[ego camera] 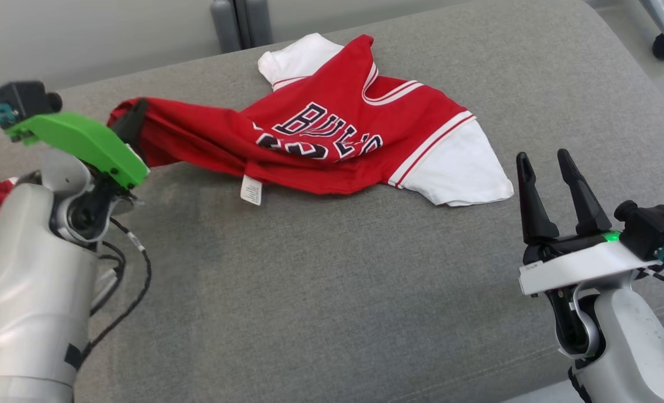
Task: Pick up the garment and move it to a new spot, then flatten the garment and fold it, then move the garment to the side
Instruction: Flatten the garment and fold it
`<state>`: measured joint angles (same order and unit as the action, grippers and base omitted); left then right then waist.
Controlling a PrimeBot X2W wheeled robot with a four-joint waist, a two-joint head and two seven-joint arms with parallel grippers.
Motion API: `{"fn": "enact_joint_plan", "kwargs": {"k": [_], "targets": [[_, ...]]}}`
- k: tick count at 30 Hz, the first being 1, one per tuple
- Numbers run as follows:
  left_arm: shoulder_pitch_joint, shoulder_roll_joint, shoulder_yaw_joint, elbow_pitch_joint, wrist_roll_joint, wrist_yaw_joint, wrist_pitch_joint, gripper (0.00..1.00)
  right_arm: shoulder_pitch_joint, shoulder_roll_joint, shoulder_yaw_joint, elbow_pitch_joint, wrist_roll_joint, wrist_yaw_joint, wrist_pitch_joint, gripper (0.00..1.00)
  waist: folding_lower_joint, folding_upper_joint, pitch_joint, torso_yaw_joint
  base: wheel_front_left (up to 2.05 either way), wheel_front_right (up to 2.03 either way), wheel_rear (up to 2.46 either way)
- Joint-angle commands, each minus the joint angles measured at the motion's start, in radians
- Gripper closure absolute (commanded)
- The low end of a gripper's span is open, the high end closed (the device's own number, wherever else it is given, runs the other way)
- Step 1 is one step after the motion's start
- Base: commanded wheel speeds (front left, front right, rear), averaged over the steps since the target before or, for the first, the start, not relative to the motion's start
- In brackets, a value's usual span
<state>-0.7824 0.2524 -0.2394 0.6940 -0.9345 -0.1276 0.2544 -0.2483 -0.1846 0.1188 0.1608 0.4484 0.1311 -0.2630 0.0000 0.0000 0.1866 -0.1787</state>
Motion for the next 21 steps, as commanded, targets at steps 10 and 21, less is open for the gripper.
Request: {"fn": "enact_joint_plan", "kwargs": {"k": [10,21], "targets": [[-0.133,0.144,0.016,0.128,-0.007,0.011,0.127,0.00,-0.071,0.055,0.035,0.008,0.020,-0.001,-0.002,0.00,0.0000,0.0000,0.128,-0.154,0.00,0.00,0.00],[-0.098,0.176,-0.078,0.093,0.014,-0.004,0.060,0.00,-0.037,0.053,0.009,0.019,0.009,-0.001,-0.002,0.00,0.0000,0.0000,0.093,-0.112,0.00,0.00,0.00]]}}
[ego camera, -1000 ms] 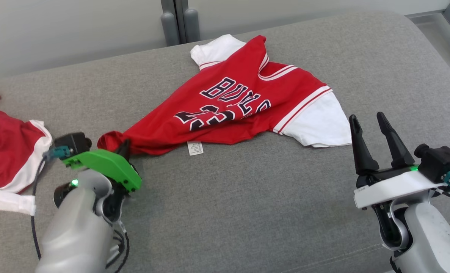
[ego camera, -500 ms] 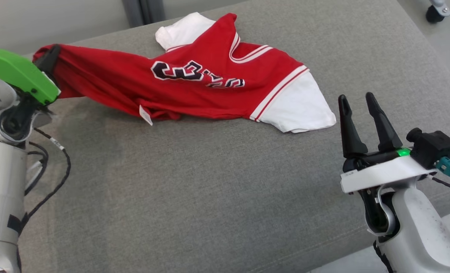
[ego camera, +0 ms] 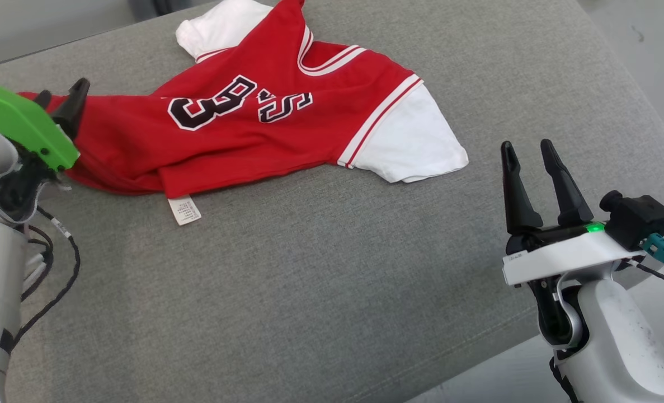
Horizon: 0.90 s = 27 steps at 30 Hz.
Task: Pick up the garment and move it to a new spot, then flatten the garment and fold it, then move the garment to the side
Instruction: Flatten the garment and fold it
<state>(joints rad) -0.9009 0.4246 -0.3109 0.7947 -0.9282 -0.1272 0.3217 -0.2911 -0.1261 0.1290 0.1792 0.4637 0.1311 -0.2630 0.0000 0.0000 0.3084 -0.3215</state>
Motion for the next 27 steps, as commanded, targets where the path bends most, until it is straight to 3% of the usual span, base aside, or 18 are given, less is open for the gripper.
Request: {"fn": "enact_joint_plan", "kwargs": {"k": [1,8,14,19,21,27], "targets": [[0.036,0.005,-0.032,-0.043,0.018,-0.004,-0.029,0.00,0.012,-0.008,0.001,0.001,-0.008,-0.001,-0.002,0.00,0.0000,0.0000,-0.040,0.042,0.00,0.00,0.00],[0.176,-0.044,-0.126,-0.210,0.042,0.005,-0.127,0.00,0.043,-0.033,0.008,0.007,-0.013,-0.001,-0.002,0.00,0.0000,0.0000,-0.102,0.109,0.00,0.00,0.00],[0.287,-0.120,-0.180,-0.242,0.070,0.087,-0.149,0.00,0.053,-0.053,0.012,0.005,-0.012,-0.001,-0.002,0.00,0.0000,0.0000,-0.117,0.139,0.00,0.00,0.00],[0.306,-0.207,-0.211,-0.151,0.076,0.136,-0.163,0.00,0.066,-0.076,0.022,0.022,-0.013,-0.001,-0.002,0.00,0.0000,0.0000,-0.131,0.162,0.00,0.00,0.00],[0.291,-0.230,-0.212,-0.094,0.071,0.138,-0.171,0.00,0.061,-0.081,0.031,0.023,-0.012,-0.001,-0.002,0.00,0.0000,0.0000,-0.133,0.163,0.00,0.00,0.00],[0.222,-0.293,-0.199,0.048,0.031,0.083,-0.180,0.00,0.051,-0.083,0.043,0.027,-0.003,-0.001,-0.002,0.00,0.0000,0.0000,-0.124,0.159,0.00,0.00,0.00]]}}
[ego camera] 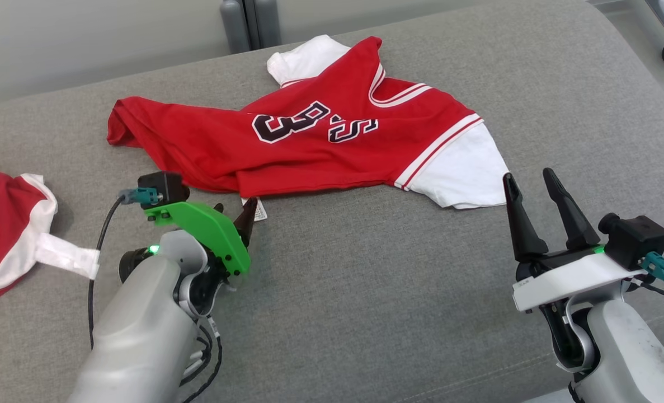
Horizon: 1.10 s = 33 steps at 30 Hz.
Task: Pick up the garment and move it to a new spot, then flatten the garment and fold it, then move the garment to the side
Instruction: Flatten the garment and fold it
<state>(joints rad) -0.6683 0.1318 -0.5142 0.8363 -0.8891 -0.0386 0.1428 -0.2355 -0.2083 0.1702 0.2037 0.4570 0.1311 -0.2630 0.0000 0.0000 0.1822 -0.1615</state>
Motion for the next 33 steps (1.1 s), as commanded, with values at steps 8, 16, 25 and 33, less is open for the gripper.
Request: {"fn": "enact_joint_plan", "kwargs": {"k": [8,16,25,33], "targets": [[-0.121,-0.039,0.001,0.182,-0.022,-0.027,0.017,0.00,-0.026,0.015,0.018,0.007,0.008,-0.001,-0.002,0.00,0.0000,0.0000,0.032,-0.039,0.00,0.00,0.00],[-0.181,-0.062,0.015,0.303,-0.066,-0.057,0.012,0.12,-0.039,0.020,0.017,0.016,0.012,-0.001,-0.002,0.00,0.0000,0.0000,0.047,-0.072,0.00,0.00,0.00],[-0.198,-0.072,-0.035,0.317,-0.045,-0.085,-0.022,1.00,-0.009,0.025,-0.012,0.021,0.001,-0.001,-0.002,0.00,0.0000,0.0000,0.013,-0.046,0.00,0.00,0.00],[-0.165,-0.034,-0.128,0.166,0.012,-0.093,-0.080,1.00,0.026,0.018,-0.030,0.023,-0.001,-0.001,-0.002,0.00,0.0000,0.0000,-0.058,0.048,0.00,0.00,0.00]]}}
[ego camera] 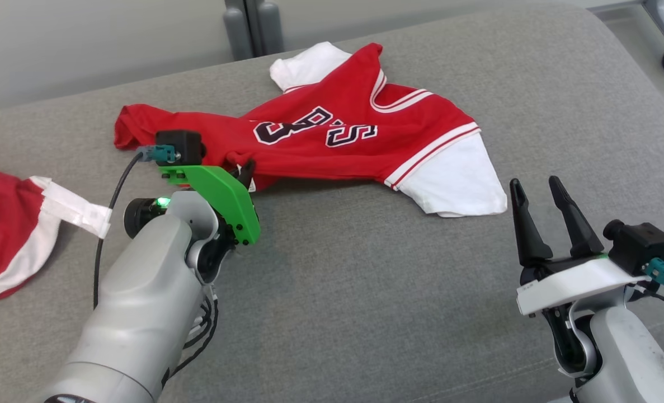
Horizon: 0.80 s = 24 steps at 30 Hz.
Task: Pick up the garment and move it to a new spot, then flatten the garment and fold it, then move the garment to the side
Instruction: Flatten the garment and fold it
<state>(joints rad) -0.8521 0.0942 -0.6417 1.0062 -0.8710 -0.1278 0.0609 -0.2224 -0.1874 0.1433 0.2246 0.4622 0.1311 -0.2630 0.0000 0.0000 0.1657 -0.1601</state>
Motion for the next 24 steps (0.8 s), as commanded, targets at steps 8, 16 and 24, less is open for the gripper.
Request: {"fn": "enact_joint_plan", "kwargs": {"k": [8,16,24], "targets": [[0.151,0.155,-0.030,-0.320,0.002,0.049,0.091,1.00,0.045,-0.005,-0.034,0.008,-0.012,-0.001,-0.002,0.00,0.0000,0.0000,-0.091,0.131,0.00,0.00,0.00],[0.430,0.324,-0.003,-0.696,-0.025,0.242,0.168,1.00,0.057,-0.022,-0.048,0.018,-0.009,-0.001,-0.002,0.00,0.0000,0.0000,-0.084,0.166,0.00,0.00,0.00],[0.605,0.299,-0.032,-0.708,0.017,0.316,0.048,0.00,0.043,-0.047,-0.040,0.036,-0.004,-0.001,-0.002,0.00,0.0000,0.0000,-0.077,0.176,0.00,0.00,0.00]]}}
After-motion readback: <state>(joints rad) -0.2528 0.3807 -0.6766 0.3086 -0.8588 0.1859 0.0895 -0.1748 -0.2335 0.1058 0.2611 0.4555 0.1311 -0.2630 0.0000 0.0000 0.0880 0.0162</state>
